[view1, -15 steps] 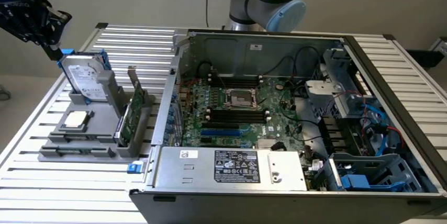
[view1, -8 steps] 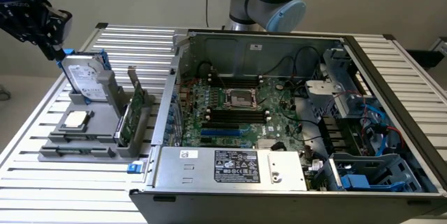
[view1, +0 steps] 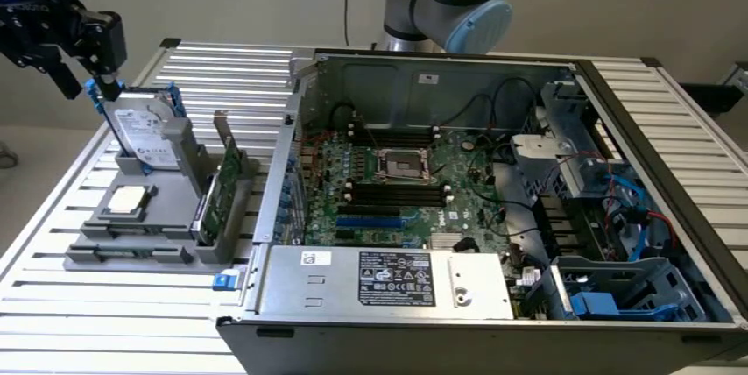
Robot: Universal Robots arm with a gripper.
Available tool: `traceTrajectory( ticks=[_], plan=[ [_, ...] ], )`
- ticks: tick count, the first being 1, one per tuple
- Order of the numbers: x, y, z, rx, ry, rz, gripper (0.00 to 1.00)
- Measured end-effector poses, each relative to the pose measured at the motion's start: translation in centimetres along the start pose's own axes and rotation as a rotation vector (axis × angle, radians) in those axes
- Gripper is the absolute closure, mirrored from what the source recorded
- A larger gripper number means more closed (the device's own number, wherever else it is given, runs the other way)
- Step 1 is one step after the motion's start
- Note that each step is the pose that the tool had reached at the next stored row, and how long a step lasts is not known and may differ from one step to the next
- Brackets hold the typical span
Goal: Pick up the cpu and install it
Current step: 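Pick up the cpu and move it towards the insertion slot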
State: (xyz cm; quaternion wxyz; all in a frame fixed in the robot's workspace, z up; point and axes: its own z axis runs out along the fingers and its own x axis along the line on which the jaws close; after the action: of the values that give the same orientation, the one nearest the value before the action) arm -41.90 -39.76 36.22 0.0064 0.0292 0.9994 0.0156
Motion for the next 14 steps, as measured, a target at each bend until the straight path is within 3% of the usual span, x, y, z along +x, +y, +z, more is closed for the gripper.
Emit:
traceTrajectory(
  ticks=[14],
  plan=[
    [1.0,-0.28,2.53,-0.0021,0.0035,-0.07,0.46]
  ],
)
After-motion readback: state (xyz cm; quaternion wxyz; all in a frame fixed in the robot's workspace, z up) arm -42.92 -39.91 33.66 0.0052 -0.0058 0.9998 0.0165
